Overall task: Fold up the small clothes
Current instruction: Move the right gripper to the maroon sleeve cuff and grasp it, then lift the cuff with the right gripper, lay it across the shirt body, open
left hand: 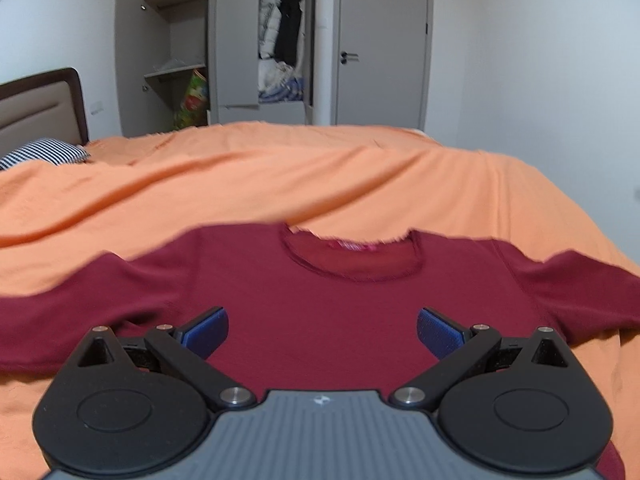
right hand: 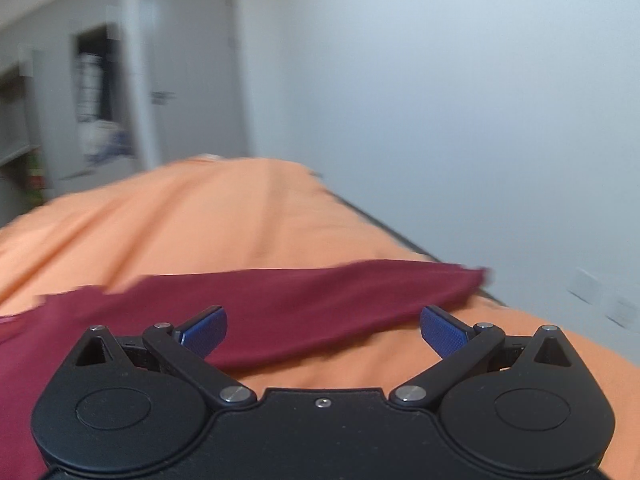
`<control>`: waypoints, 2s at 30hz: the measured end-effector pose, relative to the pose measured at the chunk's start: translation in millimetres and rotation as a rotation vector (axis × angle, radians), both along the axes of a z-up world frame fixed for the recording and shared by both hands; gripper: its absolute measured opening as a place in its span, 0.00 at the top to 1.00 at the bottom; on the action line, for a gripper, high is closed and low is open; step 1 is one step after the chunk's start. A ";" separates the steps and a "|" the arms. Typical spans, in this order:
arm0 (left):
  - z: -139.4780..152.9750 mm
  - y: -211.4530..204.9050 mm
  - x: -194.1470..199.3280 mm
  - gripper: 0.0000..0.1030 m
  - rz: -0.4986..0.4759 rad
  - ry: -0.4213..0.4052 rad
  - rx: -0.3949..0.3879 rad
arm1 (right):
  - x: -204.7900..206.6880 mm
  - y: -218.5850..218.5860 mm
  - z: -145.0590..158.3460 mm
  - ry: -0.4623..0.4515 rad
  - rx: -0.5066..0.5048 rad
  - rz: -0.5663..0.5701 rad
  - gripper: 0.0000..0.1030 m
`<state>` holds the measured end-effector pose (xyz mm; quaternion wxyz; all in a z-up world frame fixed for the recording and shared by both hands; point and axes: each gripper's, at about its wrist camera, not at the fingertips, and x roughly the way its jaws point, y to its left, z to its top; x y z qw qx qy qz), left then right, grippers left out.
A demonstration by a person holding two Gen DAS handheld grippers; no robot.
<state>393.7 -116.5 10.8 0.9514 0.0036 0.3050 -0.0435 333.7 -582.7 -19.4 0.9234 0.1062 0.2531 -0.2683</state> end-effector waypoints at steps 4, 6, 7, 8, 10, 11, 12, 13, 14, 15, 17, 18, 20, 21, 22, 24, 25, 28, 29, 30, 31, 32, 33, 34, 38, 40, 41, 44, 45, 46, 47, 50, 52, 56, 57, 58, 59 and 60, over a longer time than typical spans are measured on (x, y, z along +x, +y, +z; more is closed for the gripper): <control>-24.7 -11.9 5.8 0.00 -0.002 0.033 0.010 | 4.5 -49.6 -14.7 -0.029 0.087 -0.096 0.01; -33.2 -16.6 5.3 0.00 0.005 0.037 0.026 | 9.7 -70.7 -22.1 -0.030 0.138 -0.143 0.01; -36.7 -18.8 4.7 0.00 0.001 0.037 0.036 | 12.7 -78.8 -26.3 -0.027 0.161 -0.167 0.02; -39.0 -20.3 3.8 0.00 -0.004 0.040 0.047 | 15.1 -87.4 -30.5 -0.028 0.182 -0.195 0.03; -42.4 -23.1 2.9 0.00 -0.013 0.046 0.061 | 19.0 -99.3 -37.9 -0.035 0.212 -0.232 0.10; -42.2 -23.1 2.6 0.00 -0.017 0.047 0.062 | 21.3 -104.3 -41.4 -0.035 0.227 -0.250 0.11; -41.6 -23.1 2.7 0.00 -0.019 0.047 0.062 | 23.2 -109.1 -44.5 -0.035 0.241 -0.270 0.17; -40.8 -22.7 3.2 0.00 -0.020 0.049 0.060 | 24.5 -113.9 -47.8 -0.041 0.255 -0.288 0.26; -39.2 -21.6 3.4 0.00 -0.020 0.053 0.057 | 25.4 -114.4 -49.6 -0.045 0.265 -0.308 0.30; -37.7 -20.6 4.1 0.00 -0.018 0.058 0.055 | 27.9 -116.8 -52.0 -0.047 0.268 -0.330 0.35; -34.1 -18.3 6.0 0.00 -0.011 0.067 0.055 | 31.2 -120.1 -53.5 -0.053 0.260 -0.355 0.47; -32.2 -16.7 7.1 0.00 -0.004 0.071 0.059 | 33.3 -120.6 -54.3 -0.053 0.256 -0.357 0.57; -28.7 -12.9 8.5 0.00 0.007 0.074 0.058 | 37.9 -121.7 -53.5 -0.034 0.235 -0.366 0.70; -26.8 -10.6 9.1 0.00 0.010 0.076 0.053 | 37.0 -121.9 -49.9 -0.030 0.220 -0.366 0.83; -24.5 -8.0 9.6 0.00 0.015 0.078 0.046 | 36.1 -121.0 -46.2 -0.028 0.206 -0.369 0.89; -19.2 -2.5 9.8 0.00 0.022 0.078 0.032 | 33.4 -117.5 -37.0 -0.063 0.201 -0.340 0.95; -16.1 0.5 9.7 0.00 0.024 0.074 0.026 | 30.8 -113.2 -29.0 -0.092 0.193 -0.319 0.95; -6.1 9.9 9.3 0.00 0.032 0.060 0.013 | 33.2 -88.5 2.0 -0.137 0.096 -0.234 0.95; -2.5 13.8 9.0 0.00 0.035 0.056 0.007 | 36.4 -76.9 13.6 -0.154 0.060 -0.193 0.95; 1.4 17.0 9.0 0.00 0.039 0.049 0.002 | 39.5 -64.5 25.5 -0.170 0.028 -0.153 0.95; 5.0 20.8 8.4 0.00 0.044 0.043 -0.006 | 43.4 -51.0 37.5 -0.189 0.003 -0.112 0.95; 8.4 24.5 7.5 0.00 0.049 0.036 -0.014 | 47.3 -37.3 49.3 -0.211 -0.015 -0.067 0.95; 12.0 28.7 6.4 0.00 0.055 0.029 -0.022 | 51.7 -22.0 62.0 -0.235 -0.032 -0.018 0.95; 15.4 33.5 5.1 0.00 0.061 0.023 -0.030 | 56.0 -5.0 73.6 -0.259 -0.049 0.033 0.95; 27.8 55.7 -0.4 0.00 0.095 -0.004 -0.051 | 72.9 68.8 112.3 -0.351 -0.090 0.247 0.95; 33.1 68.8 -2.9 0.00 0.117 -0.018 -0.055 | 83.0 108.2 125.1 -0.375 -0.108 0.351 0.95; 35.5 75.4 -4.1 0.00 0.129 -0.024 -0.057 | 88.4 127.2 129.7 -0.382 -0.110 0.401 0.95; 40.9 96.7 -7.6 0.00 0.174 -0.039 -0.067 | 102.6 181.4 136.7 -0.390 -0.090 0.539 0.95; 42.1 104.3 -8.8 0.00 0.189 -0.043 -0.070 | 106.5 200.6 136.4 -0.389 -0.085 0.583 0.95; 43.2 111.5 -9.8 0.00 0.204 -0.046 -0.072 | 109.6 219.4 135.2 -0.385 -0.080 0.624 0.95; 43.9 118.9 -10.7 0.00 0.222 -0.050 -0.073 | 113.6 238.3 131.5 -0.377 -0.076 0.664 0.95; 44.1 141.0 -13.8 0.00 0.275 -0.054 -0.078 | 118.2 296.5 118.1 -0.340 -0.086 0.771 0.95; 42.9 154.9 -15.7 0.00 0.309 -0.054 -0.082 | 119.8 333.8 103.0 -0.297 -0.094 0.833 0.95; 37.7 180.5 -20.5 0.00 0.369 -0.048 -0.088 | 115.0 405.9 66.8 -0.194 -0.133 0.940 0.95; 36.2 185.8 -21.2 0.00 0.381 -0.045 -0.090 | 114.3 421.0 57.3 -0.166 -0.143 0.962 0.95; 34.5 190.2 -21.6 0.00 0.391 -0.042 -0.091 | 112.8 436.6 48.6 -0.143 -0.158 0.980 0.95; 33.0 194.2 -22.1 0.00 0.402 -0.038 -0.091 | 113.4 447.7 39.3 -0.118 -0.176 0.994 0.95; 31.4 198.0 -22.7 0.00 0.410 -0.035 -0.091 | 106.9 456.2 26.6 -0.094 -0.192 1.009 0.94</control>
